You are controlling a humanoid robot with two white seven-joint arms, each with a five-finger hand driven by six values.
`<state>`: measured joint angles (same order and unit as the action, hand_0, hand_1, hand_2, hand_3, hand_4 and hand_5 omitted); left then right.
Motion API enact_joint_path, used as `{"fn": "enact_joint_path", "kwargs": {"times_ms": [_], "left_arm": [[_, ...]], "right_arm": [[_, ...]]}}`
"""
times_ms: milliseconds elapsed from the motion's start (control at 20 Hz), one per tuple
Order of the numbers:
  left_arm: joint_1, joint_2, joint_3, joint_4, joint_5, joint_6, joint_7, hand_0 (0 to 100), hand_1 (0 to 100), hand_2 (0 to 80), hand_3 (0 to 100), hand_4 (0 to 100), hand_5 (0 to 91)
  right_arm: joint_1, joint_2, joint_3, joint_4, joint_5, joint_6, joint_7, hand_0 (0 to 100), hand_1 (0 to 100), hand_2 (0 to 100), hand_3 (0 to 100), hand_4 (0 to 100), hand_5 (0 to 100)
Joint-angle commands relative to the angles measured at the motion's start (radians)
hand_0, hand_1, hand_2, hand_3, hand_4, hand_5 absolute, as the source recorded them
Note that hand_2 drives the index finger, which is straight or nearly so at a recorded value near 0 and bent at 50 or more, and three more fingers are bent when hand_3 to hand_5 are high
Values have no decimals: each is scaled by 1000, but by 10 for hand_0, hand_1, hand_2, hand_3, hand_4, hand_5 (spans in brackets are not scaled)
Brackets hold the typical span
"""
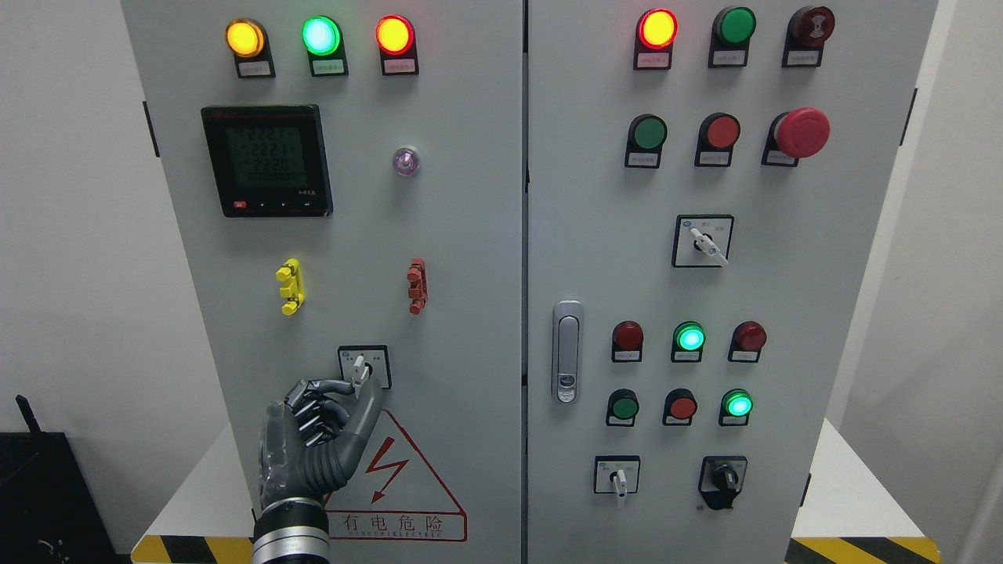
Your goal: Turn on light switch 1
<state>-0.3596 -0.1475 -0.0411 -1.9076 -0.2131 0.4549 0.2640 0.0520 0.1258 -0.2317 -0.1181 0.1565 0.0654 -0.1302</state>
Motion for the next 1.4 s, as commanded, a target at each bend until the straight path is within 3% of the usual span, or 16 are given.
{"fn": "enact_joint_path", "kwargs": {"times_ms": [0, 1350], "left_arm": [[-4, -1, -2, 13, -2, 1, 0, 177, 654, 556, 884, 922, 862], [-24, -3, -3, 15, -3, 24, 0, 189, 640, 578, 899, 929, 863]], "right_arm": [[-1, 0, 0, 0, 0, 1, 0, 307, 0, 0, 0, 0, 0], [0, 0, 0, 0, 0, 1, 0, 307, 0, 0, 0, 0, 0]]}}
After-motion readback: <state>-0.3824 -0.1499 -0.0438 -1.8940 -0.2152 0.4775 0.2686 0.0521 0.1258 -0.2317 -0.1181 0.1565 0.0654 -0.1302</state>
